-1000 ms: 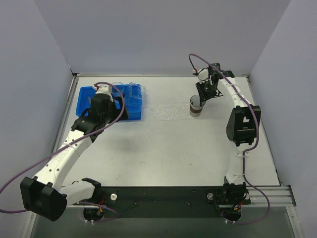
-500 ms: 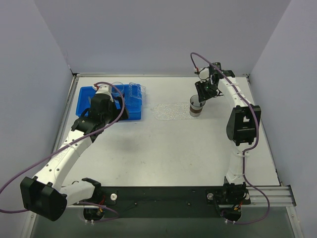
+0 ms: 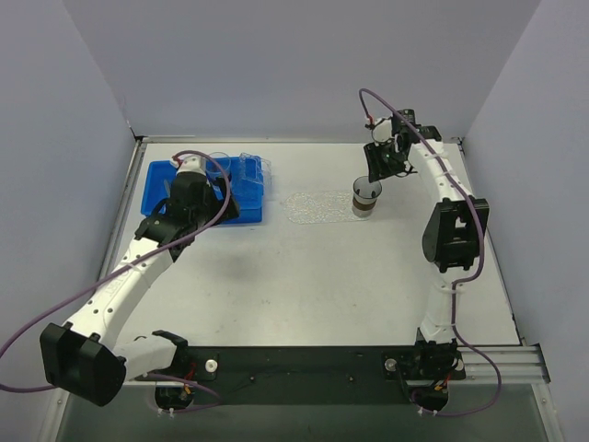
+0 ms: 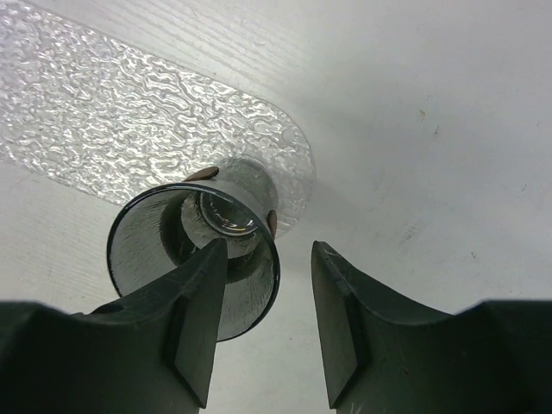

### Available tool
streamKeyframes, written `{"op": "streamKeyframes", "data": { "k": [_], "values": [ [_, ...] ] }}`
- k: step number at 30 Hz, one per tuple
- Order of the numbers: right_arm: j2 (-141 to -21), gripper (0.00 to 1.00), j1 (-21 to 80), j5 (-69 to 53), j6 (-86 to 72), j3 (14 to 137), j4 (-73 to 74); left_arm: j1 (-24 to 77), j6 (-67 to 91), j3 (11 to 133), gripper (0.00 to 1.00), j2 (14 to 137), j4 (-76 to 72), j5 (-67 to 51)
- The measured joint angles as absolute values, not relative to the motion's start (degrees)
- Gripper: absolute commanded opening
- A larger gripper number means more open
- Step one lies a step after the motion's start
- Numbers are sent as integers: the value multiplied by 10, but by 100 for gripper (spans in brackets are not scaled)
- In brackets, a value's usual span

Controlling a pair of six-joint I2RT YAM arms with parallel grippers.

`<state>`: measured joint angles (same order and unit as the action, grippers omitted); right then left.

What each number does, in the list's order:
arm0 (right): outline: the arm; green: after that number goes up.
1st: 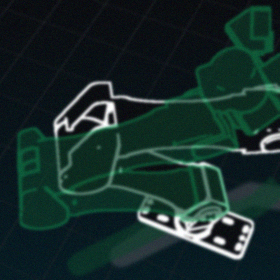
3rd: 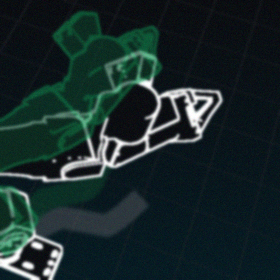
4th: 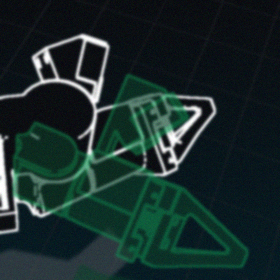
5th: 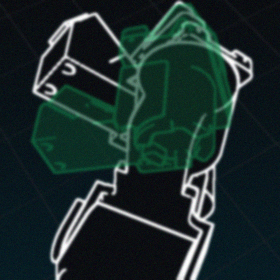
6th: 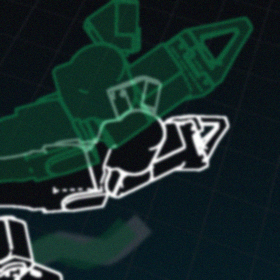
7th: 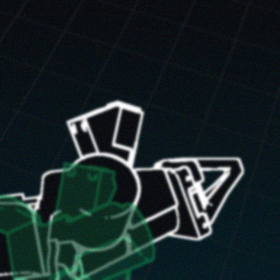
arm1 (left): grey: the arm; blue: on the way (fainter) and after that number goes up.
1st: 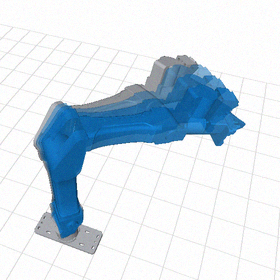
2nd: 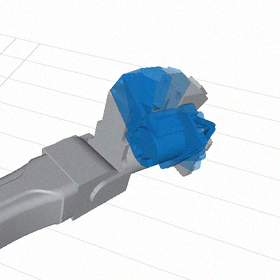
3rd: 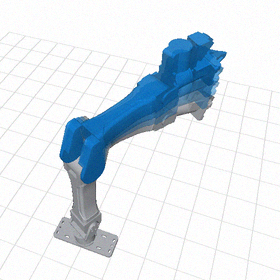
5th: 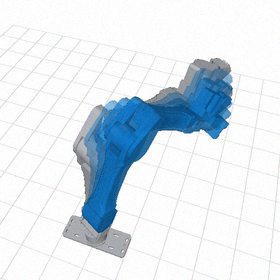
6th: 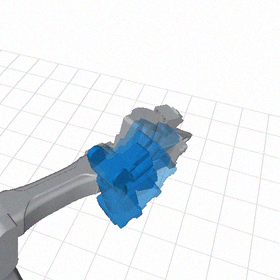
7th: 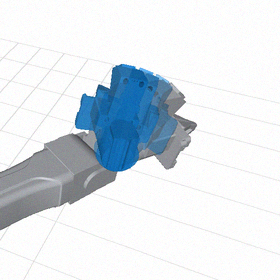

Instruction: Prepare toiletry sets of a toothbrush and toothpaste on the tray

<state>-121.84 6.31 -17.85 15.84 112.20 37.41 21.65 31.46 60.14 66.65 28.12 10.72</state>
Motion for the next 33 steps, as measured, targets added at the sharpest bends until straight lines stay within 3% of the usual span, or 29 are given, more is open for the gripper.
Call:
{"op": "streamKeyframes", "data": {
  "k": [7, 17, 33],
  "values": [
    [-1145, 39, 63, -197, 130, 1122, 375, 220, 358, 640, 86, 726, 281, 121],
    [-887, 36, 63, -263, 48, 1021, 360, 243, 347, 747, 83, 867, 260, 147],
    [-827, 32, 64, -320, -68, 920, 339, 246, 168, 1038, 82, 1116, 324, 230]
  ]
}}
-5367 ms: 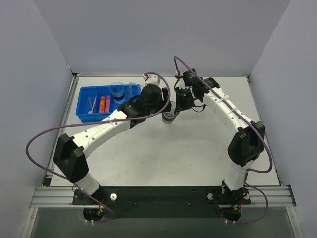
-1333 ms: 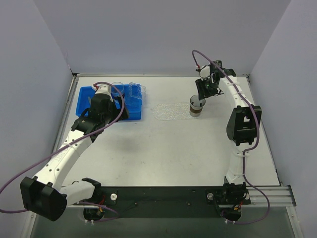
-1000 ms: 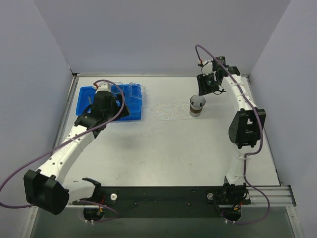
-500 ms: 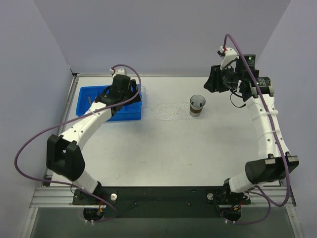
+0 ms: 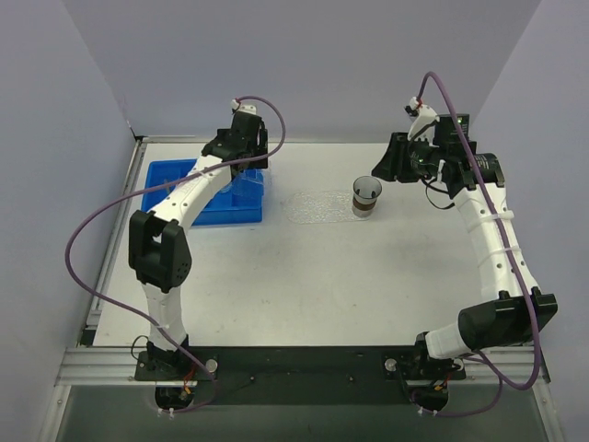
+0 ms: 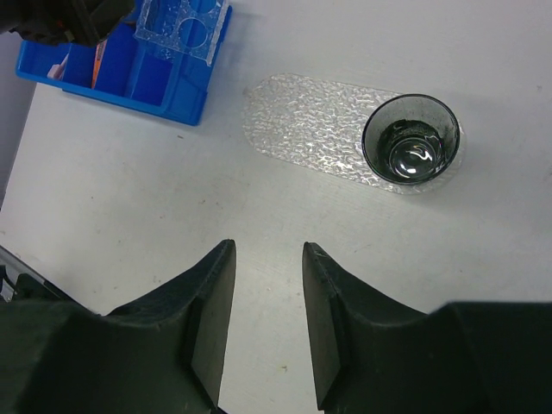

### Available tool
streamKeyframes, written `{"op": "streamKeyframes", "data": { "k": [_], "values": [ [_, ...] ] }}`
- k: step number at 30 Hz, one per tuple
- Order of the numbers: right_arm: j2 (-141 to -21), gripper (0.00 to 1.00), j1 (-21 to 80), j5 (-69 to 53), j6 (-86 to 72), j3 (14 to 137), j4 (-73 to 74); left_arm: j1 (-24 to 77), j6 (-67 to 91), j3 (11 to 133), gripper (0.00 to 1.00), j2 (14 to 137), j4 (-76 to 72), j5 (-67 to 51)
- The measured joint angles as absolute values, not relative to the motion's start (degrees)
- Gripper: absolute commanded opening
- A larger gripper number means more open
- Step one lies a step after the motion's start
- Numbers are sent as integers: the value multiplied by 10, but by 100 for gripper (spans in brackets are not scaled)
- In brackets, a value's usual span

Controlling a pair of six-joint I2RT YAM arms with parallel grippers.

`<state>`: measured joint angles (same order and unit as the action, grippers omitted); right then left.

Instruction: Prepare toiletry sets of a toothbrush and toothpaste on the tray

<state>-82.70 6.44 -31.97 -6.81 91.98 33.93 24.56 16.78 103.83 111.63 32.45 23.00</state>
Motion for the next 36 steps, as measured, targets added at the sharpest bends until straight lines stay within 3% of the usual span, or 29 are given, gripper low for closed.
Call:
{"op": "streamKeyframes", "data": {
  "k": [14, 36],
  "values": [
    [-811, 26, 68, -333, -90, 885, 322, 218, 150, 1161, 68, 1228, 399, 241],
    [-813, 21, 84, -346, -105, 885, 319, 217, 148, 1171, 52, 1274, 417, 255]
  ]
}}
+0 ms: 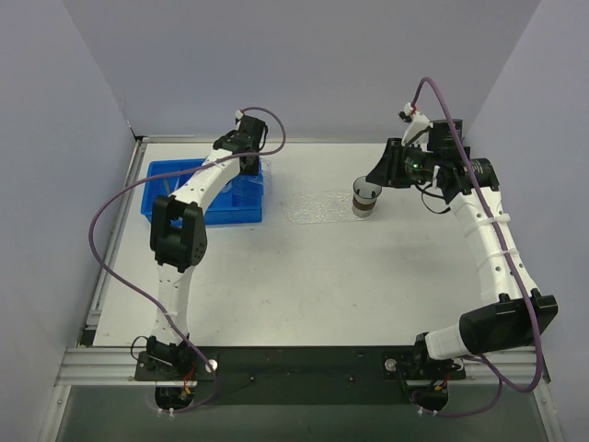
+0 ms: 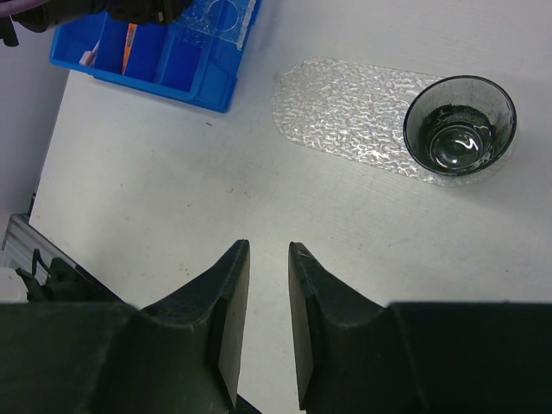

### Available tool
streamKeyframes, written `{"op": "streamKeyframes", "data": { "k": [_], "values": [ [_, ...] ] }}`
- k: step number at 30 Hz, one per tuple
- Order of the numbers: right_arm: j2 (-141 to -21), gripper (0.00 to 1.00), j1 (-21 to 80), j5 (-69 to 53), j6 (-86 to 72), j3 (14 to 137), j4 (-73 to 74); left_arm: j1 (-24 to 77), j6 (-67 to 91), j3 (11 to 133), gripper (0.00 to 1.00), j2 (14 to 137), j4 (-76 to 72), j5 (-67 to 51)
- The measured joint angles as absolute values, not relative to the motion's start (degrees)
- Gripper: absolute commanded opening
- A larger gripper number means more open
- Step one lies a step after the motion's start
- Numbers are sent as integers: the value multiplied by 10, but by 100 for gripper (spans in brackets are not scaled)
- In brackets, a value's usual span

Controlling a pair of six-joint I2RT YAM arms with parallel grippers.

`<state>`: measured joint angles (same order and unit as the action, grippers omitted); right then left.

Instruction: Prepare toiletry sets of a toothbrush and toothpaste on the tray

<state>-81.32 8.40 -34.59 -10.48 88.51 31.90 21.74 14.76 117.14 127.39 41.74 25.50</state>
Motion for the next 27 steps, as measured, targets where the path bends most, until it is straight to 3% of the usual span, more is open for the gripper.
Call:
{"op": "streamKeyframes", "data": {
  "k": [4, 11, 12, 18, 19, 27],
  "values": [
    [-813, 20, 89, -346, -105, 885, 319, 217, 147, 1171, 50, 1284, 417, 257],
    [-813, 18, 102, -345, -105, 885, 319, 218, 145, 1171, 33, 1285, 415, 258],
    [-813, 18, 103, -345, -106, 885, 319, 218, 144, 1171, 27, 1285, 414, 258],
    [-820, 16, 115, -345, -107, 886, 319, 222, 128, 1171, 22, 1285, 417, 273],
    [-822, 16, 117, -345, -107, 886, 319, 222, 128, 1171, 16, 1285, 418, 275],
    [-826, 12, 124, -343, -110, 886, 319, 229, 116, 1169, 3, 1285, 420, 292]
  ]
}}
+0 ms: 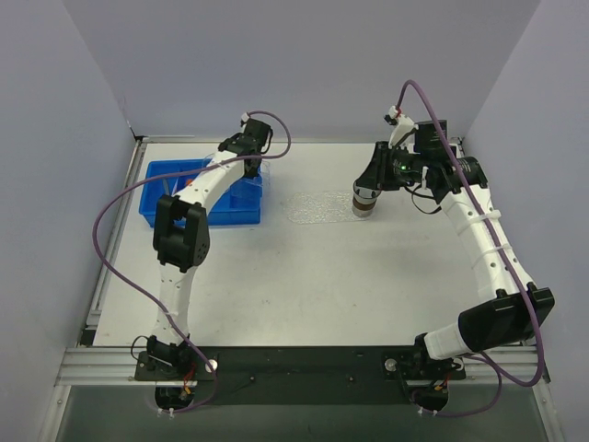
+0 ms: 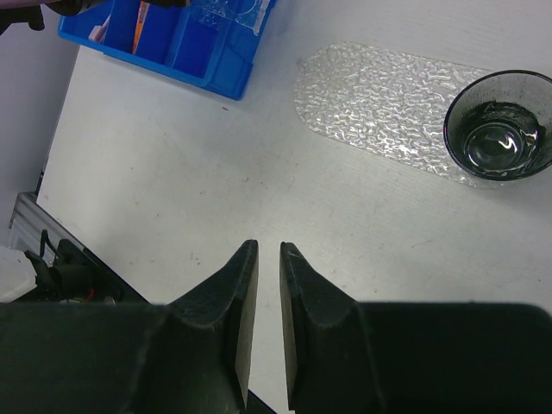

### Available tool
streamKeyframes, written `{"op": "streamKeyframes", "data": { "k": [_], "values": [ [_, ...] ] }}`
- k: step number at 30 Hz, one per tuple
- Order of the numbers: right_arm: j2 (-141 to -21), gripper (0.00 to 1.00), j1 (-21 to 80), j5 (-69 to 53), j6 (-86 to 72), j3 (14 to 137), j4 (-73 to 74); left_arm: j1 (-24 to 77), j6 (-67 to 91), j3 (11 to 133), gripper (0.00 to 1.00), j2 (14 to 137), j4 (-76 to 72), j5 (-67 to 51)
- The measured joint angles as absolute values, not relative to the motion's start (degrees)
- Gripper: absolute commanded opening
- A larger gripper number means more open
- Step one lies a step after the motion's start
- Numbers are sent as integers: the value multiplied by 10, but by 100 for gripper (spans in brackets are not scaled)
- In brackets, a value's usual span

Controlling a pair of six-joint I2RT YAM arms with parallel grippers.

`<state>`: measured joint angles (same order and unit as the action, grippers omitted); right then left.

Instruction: Prepare toiletry sets of a toothbrush and toothpaste on the tray

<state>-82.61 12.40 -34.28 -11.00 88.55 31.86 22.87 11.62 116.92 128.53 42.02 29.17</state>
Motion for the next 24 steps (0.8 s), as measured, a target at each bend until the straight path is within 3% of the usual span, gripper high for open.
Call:
{"op": "streamKeyframes", "data": {
  "k": [14, 24],
  "values": [
    [-832, 4, 129, -343, -123, 886, 306, 244, 96, 1138, 0, 1242, 422, 332],
    [-833, 8, 131, -343, -137, 886, 302, 251, 91, 1112, 0, 1171, 409, 347]
  ]
}}
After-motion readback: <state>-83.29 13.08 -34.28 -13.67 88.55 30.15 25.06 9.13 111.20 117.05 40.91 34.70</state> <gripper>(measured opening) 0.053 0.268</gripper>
